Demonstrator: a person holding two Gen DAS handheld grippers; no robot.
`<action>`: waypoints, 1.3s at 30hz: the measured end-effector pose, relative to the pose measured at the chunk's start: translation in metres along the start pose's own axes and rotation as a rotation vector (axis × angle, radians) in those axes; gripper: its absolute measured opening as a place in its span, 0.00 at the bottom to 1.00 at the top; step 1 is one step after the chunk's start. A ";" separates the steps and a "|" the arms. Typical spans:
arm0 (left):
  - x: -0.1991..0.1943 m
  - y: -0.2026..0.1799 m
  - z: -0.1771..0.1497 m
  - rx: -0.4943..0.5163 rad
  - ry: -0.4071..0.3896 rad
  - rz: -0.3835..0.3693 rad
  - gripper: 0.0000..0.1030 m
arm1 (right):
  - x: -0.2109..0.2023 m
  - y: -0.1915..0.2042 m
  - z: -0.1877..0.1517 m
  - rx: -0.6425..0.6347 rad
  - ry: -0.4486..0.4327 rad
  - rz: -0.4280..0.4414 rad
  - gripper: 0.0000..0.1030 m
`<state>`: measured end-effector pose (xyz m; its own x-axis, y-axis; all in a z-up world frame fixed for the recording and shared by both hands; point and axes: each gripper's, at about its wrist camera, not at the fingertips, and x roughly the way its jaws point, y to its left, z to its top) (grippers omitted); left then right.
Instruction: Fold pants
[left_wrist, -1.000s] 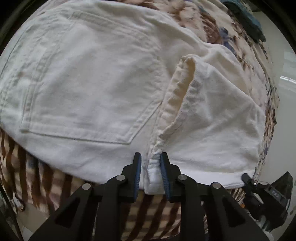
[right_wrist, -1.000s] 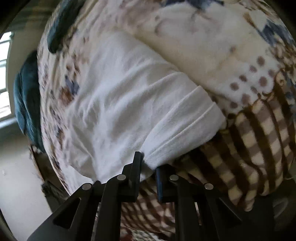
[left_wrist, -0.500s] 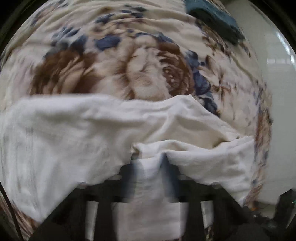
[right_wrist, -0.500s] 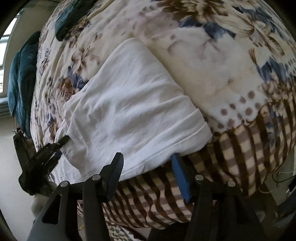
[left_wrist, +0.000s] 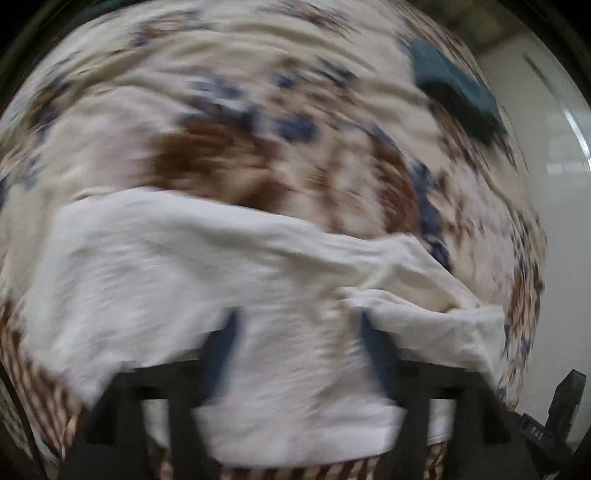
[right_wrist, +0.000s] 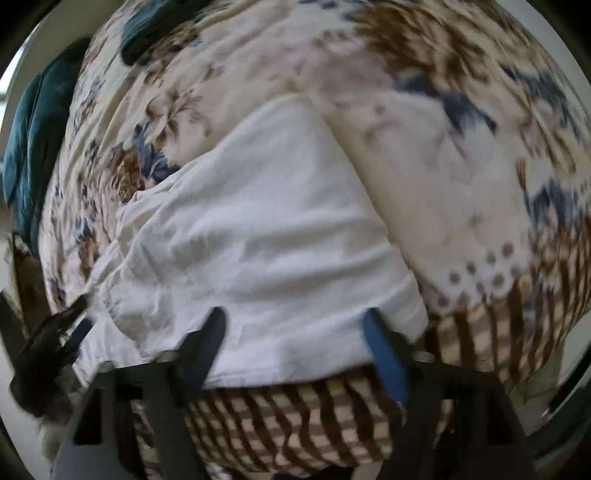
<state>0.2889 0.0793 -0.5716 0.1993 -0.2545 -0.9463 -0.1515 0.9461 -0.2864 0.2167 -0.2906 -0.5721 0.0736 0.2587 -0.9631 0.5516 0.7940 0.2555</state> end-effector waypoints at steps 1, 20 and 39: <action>-0.010 0.016 -0.004 -0.040 -0.025 0.001 0.98 | 0.001 0.006 0.003 -0.021 -0.008 -0.011 0.80; 0.004 0.220 -0.055 -0.865 -0.265 -0.329 0.96 | 0.056 0.109 0.004 -0.193 0.102 -0.046 0.80; -0.051 0.152 -0.030 -0.542 -0.362 -0.158 0.22 | 0.086 0.127 0.002 -0.273 0.148 -0.118 0.80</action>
<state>0.2263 0.2299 -0.5717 0.5569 -0.2089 -0.8039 -0.5396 0.6447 -0.5414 0.2944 -0.1689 -0.6225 -0.1097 0.2176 -0.9699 0.3043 0.9363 0.1756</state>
